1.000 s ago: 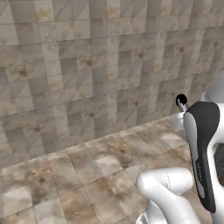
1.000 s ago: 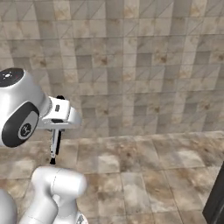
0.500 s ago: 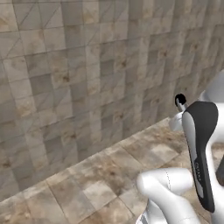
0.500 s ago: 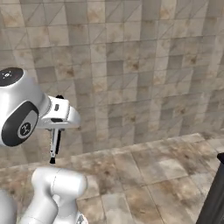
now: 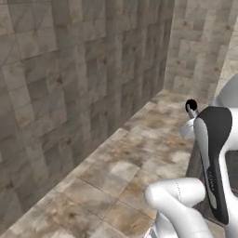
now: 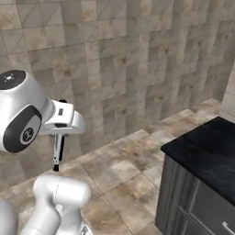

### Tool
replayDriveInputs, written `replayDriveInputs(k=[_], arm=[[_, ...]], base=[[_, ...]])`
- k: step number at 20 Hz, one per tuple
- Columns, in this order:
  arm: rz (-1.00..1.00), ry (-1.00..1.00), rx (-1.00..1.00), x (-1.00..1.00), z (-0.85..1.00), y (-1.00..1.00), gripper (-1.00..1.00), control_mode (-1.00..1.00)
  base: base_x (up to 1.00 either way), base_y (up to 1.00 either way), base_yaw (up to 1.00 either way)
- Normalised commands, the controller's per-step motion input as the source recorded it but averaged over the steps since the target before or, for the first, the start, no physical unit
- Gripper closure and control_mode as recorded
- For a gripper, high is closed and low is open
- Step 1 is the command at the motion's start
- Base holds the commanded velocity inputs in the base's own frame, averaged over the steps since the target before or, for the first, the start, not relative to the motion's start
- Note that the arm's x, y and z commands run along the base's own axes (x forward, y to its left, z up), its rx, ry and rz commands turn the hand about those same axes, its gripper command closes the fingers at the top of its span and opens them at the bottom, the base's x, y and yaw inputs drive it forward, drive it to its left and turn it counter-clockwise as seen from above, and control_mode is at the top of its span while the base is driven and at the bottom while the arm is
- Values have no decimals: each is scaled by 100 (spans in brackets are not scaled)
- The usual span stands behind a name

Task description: Take the tongs from the drawer on the left and place them on the dining counter next to the tray containing the kebab skewer.

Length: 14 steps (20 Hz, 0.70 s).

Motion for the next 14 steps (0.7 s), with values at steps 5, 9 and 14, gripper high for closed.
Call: replayDriveInputs(k=[5,9,14], arm=[[0,0,0,0,0,0,100,100],[0,0,0,0,0,0,100,100],[0,0,0,0,0,0,100,100]], base=[[96,-7,-51],[78,33,-52],[51,79,-47]])
